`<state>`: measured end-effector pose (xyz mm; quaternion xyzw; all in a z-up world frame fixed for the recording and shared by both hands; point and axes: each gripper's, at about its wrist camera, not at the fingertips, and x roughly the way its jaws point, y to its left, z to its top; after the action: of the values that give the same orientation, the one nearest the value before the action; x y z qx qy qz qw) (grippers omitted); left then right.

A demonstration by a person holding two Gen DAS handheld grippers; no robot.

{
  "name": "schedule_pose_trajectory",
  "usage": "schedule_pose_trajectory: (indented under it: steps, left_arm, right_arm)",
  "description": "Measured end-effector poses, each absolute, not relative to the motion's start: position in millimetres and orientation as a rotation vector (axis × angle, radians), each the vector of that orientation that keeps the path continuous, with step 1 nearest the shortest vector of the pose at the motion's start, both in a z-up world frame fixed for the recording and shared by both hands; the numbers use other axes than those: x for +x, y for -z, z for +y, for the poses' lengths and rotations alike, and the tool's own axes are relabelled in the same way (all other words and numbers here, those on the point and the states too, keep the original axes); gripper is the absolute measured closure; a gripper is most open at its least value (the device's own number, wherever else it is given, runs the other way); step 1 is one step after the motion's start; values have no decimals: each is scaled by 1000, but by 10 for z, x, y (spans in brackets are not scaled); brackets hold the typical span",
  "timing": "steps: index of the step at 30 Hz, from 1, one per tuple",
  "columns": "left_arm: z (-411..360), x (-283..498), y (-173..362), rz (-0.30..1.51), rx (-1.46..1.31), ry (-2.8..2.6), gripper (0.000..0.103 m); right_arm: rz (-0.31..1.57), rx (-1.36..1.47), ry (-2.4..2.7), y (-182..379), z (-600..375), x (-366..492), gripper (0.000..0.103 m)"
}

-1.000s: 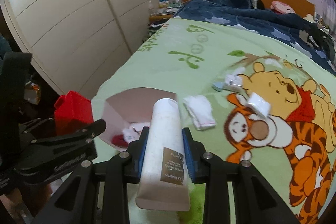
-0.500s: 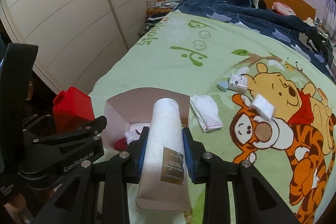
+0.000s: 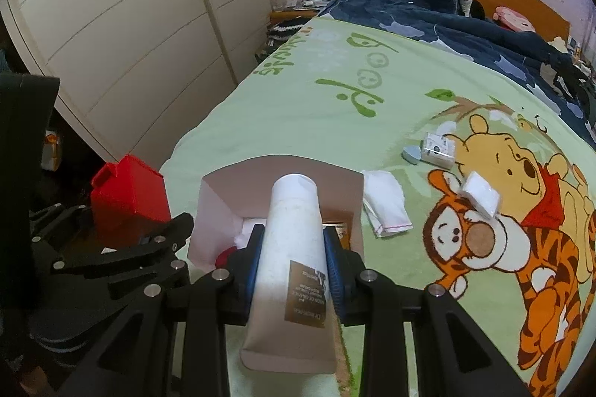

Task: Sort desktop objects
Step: 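Carry the red box and white tube over the white box, then open both tools to drop the red box and tube into the box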

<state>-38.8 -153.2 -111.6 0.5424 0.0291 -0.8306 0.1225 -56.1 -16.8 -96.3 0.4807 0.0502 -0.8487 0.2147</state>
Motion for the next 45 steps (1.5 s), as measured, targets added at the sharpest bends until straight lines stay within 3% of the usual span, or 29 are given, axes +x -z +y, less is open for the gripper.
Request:
schedule_pose_trajectory:
  steps: [45]
  left_arm:
    - [-1504,-717,1577,18,1742,2373,36]
  right_arm:
    - [151,1499,2293,1466,-180,-927,72]
